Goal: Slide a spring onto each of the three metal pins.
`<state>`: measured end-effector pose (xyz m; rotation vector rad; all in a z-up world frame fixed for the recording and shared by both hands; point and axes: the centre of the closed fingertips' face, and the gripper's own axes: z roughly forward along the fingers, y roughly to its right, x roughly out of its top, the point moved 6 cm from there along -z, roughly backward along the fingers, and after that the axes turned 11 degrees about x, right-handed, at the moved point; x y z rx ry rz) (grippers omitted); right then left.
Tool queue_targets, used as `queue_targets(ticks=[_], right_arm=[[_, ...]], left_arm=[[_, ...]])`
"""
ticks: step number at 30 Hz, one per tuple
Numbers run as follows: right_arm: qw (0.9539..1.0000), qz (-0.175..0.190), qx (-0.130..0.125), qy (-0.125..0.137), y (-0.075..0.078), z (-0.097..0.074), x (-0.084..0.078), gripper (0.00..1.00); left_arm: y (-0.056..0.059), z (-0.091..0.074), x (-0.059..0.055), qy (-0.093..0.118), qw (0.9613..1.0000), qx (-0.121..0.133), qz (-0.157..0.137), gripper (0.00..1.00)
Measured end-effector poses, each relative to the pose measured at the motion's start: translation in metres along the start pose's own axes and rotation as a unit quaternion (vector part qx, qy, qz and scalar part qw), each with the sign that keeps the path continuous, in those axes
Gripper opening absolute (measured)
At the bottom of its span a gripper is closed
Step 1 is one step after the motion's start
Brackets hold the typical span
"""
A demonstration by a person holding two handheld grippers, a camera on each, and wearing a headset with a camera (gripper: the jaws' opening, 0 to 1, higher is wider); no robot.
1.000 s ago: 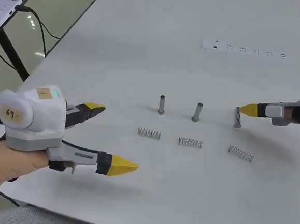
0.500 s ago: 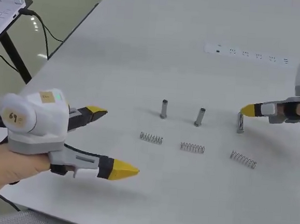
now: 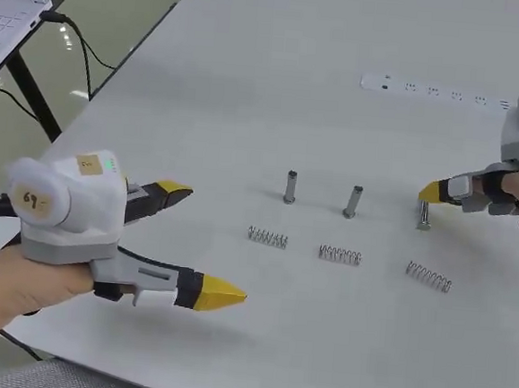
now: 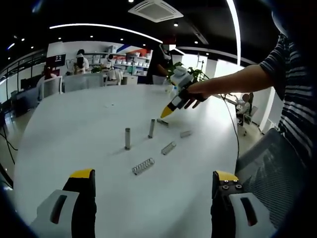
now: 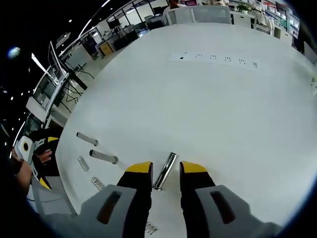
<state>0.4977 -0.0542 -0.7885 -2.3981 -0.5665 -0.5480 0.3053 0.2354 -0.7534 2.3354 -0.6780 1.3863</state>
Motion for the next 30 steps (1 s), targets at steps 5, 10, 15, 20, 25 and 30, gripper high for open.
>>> queue_targets(ticks=[5, 10, 15, 20, 25, 30], right_arm=[[0.9999, 0.008, -0.011, -0.004, 0.002, 0.004, -0.001, 0.18], [0.9999, 0.009, -0.012, -0.007, 0.001, 0.006, 0.0, 0.16], [0.9996, 0.017, -0.018, -0.01, 0.002, 0.009, 0.0, 0.14], [0.9989, 0.042, -0.02, -0.012, 0.002, 0.01, -0.002, 0.11], [0.9987, 0.037, -0.027, -0.023, 0.002, 0.013, -0.005, 0.08], [0.9984, 0.039, -0.029, -0.028, 0.0, 0.017, -0.006, 0.08]], left_arm=[[0.0, 0.0, 0.001, 0.001, 1.0, 0.001, -0.001, 0.96], [-0.001, -0.002, 0.0, 0.001, 1.0, 0.002, -0.001, 0.96], [-0.001, -0.001, 0.0, 0.0, 1.0, 0.003, -0.003, 0.96], [-0.001, -0.001, 0.001, 0.003, 1.0, 0.004, -0.004, 0.95], [-0.002, -0.001, 0.0, 0.002, 1.0, 0.007, -0.005, 0.95], [-0.002, -0.001, -0.002, -0.001, 1.0, 0.008, -0.005, 0.95]])
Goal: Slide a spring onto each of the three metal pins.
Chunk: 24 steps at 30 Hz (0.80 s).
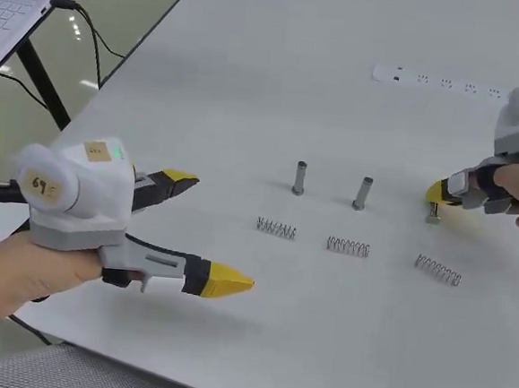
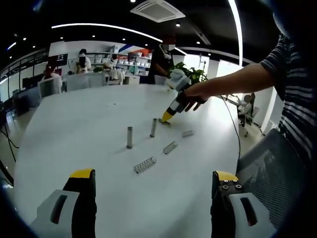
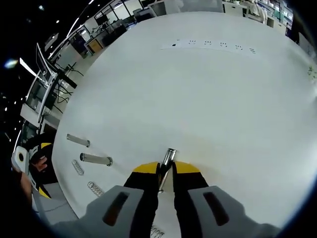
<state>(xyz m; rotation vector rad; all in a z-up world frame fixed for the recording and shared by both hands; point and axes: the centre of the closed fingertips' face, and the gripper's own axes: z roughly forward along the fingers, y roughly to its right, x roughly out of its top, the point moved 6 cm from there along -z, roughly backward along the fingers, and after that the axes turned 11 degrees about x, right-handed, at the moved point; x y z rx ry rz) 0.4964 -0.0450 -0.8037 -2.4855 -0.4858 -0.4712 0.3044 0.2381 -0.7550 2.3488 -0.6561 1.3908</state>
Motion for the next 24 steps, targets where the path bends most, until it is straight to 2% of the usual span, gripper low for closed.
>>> queue_targets(ticks=[15, 24], right_arm=[[1.0, 0.002, -0.008, 0.003, -0.0009, 0.0023, 0.0022, 0.05], [0.9998, 0.01, 0.008, 0.018, 0.0001, 0.0018, -0.0006, 0.05]], left_arm=[[0.002, 0.0016, -0.0034, -0.003, 1.0, -0.004, -0.002, 0.95], [0.0032, 0.0023, -0.0037, -0.004, 1.0, -0.007, -0.002, 0.94]])
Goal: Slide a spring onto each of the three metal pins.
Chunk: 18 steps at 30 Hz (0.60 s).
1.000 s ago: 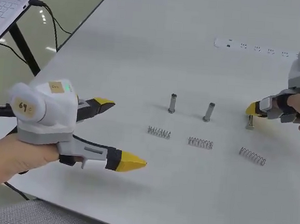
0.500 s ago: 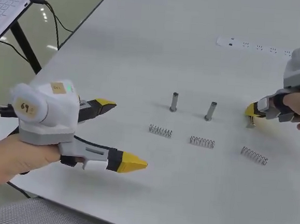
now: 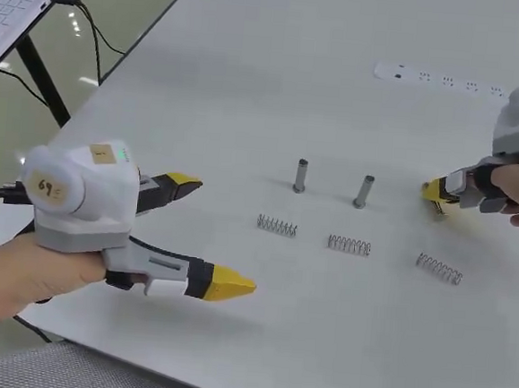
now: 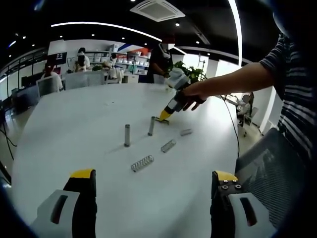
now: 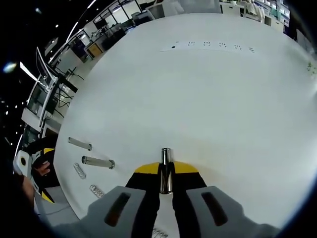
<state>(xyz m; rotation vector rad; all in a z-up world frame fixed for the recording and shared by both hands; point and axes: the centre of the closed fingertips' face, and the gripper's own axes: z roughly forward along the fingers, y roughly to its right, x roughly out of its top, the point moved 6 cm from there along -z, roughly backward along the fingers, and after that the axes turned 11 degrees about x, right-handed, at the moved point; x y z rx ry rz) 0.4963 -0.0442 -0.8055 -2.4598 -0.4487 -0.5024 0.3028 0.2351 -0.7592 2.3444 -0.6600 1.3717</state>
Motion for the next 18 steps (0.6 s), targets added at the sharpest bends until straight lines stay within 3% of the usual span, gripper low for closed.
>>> queue_targets(ticks=[18], right_arm=[[0.9981, -0.042, 0.034, 0.029, -0.002, -0.013, -0.016, 0.05]], left_arm=[[-0.003, 0.002, 0.009, 0.005, 1.0, -0.002, 0.007, 0.94]])
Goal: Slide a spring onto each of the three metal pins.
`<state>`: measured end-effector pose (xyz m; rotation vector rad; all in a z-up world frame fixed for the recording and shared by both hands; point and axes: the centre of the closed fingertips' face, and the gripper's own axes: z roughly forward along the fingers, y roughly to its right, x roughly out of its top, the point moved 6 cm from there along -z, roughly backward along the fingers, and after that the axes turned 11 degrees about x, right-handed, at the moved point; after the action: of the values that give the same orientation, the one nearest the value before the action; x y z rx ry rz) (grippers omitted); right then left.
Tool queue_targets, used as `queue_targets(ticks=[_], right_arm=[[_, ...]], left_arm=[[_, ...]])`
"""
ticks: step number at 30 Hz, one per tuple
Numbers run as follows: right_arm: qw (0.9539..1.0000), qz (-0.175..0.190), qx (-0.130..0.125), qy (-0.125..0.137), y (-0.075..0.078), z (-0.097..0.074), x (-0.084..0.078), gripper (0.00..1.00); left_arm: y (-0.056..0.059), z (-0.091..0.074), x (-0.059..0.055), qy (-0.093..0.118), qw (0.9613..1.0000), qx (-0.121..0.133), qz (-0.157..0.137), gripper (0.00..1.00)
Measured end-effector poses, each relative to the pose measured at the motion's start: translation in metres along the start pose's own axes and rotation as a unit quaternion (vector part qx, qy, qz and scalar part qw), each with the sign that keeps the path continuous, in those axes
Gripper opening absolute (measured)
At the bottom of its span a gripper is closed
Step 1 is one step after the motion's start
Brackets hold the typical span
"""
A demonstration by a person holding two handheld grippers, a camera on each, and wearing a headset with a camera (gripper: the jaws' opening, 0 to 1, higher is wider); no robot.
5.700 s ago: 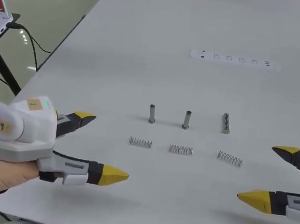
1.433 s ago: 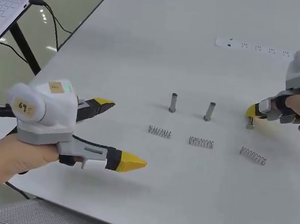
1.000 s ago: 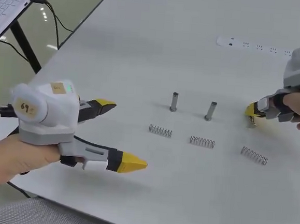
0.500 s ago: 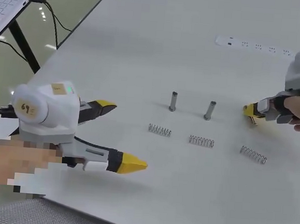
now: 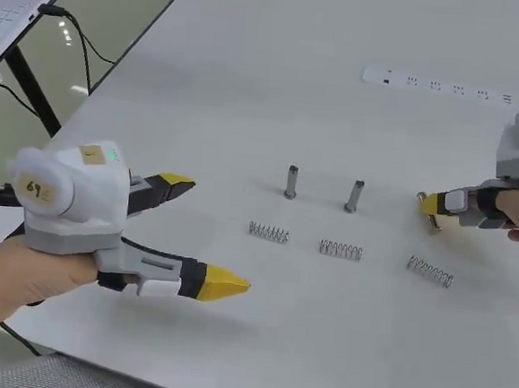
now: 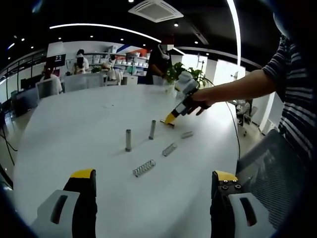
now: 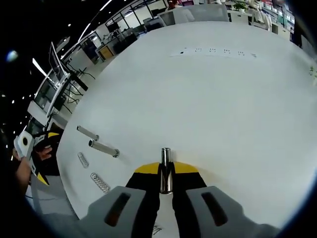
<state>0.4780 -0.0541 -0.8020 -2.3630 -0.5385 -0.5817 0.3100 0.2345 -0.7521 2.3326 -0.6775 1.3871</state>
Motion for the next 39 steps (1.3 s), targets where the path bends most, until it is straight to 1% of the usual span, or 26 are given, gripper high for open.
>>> queue_targets(ticks=[6, 13, 21, 25, 29, 33, 39], right_arm=[[0.9995, -0.024, 0.014, 0.016, -0.002, -0.005, -0.001, 0.05], [0.9989, -0.03, 0.021, 0.028, -0.001, -0.007, -0.002, 0.05], [0.9978, -0.039, 0.029, 0.044, -0.004, -0.009, -0.002, 0.05], [0.9972, -0.047, 0.034, 0.047, -0.005, -0.011, -0.004, 0.05], [0.9962, -0.057, 0.035, 0.056, -0.005, -0.013, -0.005, 0.05], [0.9953, -0.06, 0.041, 0.064, -0.006, -0.014, -0.005, 0.05], [0.9937, -0.072, 0.042, 0.075, -0.009, -0.017, -0.004, 0.05]], left_arm=[[0.0, 0.0, 0.002, -0.001, 1.0, -0.002, 0.005, 0.94], [0.0, 0.0, 0.002, -0.002, 1.0, -0.003, 0.007, 0.94], [0.002, 0.001, 0.003, -0.002, 0.9999, -0.004, 0.009, 0.94], [0.002, 0.001, 0.004, -0.002, 0.9999, -0.002, 0.01, 0.95], [0.002, 0.001, 0.005, -0.001, 0.9999, -0.001, 0.01, 0.95], [0.003, 0.002, 0.004, -0.002, 0.9999, -0.003, 0.011, 0.95], [0.006, 0.002, 0.005, 0.0, 0.9999, -0.004, 0.011, 0.95]])
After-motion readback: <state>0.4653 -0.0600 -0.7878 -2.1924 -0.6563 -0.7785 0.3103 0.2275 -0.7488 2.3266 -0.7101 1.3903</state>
